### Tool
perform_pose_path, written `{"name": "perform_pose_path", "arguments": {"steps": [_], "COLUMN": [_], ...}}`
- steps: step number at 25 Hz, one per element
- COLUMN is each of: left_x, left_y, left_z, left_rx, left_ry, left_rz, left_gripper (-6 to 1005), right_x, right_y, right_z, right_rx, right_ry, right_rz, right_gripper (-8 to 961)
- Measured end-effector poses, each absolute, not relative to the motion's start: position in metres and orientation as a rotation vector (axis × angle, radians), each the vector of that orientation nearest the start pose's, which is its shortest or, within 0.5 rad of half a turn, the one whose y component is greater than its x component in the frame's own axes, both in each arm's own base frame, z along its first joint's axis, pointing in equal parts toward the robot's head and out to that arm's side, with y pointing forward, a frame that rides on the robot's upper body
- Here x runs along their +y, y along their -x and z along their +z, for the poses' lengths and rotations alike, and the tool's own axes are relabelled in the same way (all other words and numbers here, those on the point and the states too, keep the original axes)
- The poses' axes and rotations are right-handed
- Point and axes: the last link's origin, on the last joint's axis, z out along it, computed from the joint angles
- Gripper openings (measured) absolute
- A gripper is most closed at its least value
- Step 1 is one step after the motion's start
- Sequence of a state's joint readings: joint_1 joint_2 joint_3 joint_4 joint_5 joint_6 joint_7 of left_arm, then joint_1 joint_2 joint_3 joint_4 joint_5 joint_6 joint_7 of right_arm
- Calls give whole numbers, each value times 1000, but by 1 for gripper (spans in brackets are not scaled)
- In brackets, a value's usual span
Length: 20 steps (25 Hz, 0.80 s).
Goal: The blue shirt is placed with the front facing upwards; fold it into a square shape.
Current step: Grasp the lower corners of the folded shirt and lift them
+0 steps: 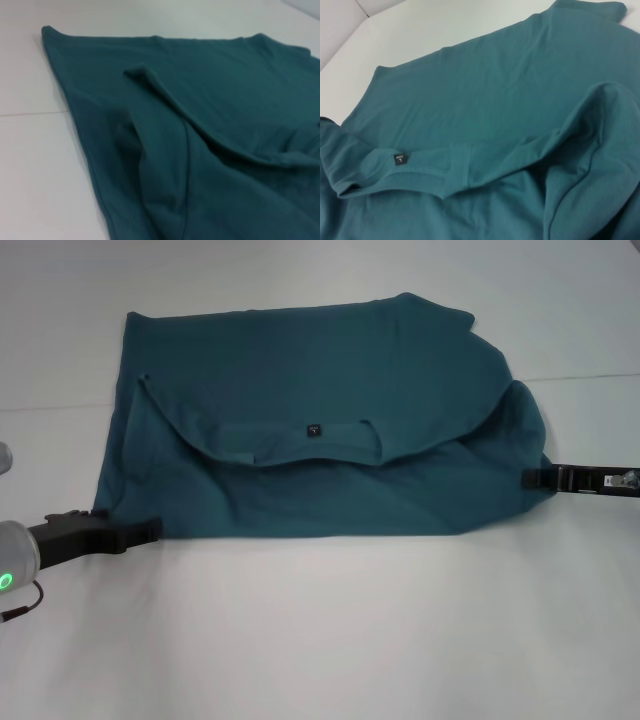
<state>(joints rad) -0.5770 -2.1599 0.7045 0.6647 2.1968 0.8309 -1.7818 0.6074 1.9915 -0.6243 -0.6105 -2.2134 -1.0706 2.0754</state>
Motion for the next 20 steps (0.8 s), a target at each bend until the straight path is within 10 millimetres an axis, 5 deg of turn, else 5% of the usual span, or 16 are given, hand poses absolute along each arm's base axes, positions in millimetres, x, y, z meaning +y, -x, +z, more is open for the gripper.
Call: {"name": "perform_pose_path", "arguments": {"steps": [20], "left_x": [388], "left_y": [291], "left_z": [-13], "left_rx": [-1056], "left_ry": [2253], "left_rz": [-337], "left_gripper": [861], "right_x": [395], "right_y": [-324], "right_z": [43], "right_rx": [1417], "right_ry": [2055], "right_rz": [423], "right_gripper": [32]}}
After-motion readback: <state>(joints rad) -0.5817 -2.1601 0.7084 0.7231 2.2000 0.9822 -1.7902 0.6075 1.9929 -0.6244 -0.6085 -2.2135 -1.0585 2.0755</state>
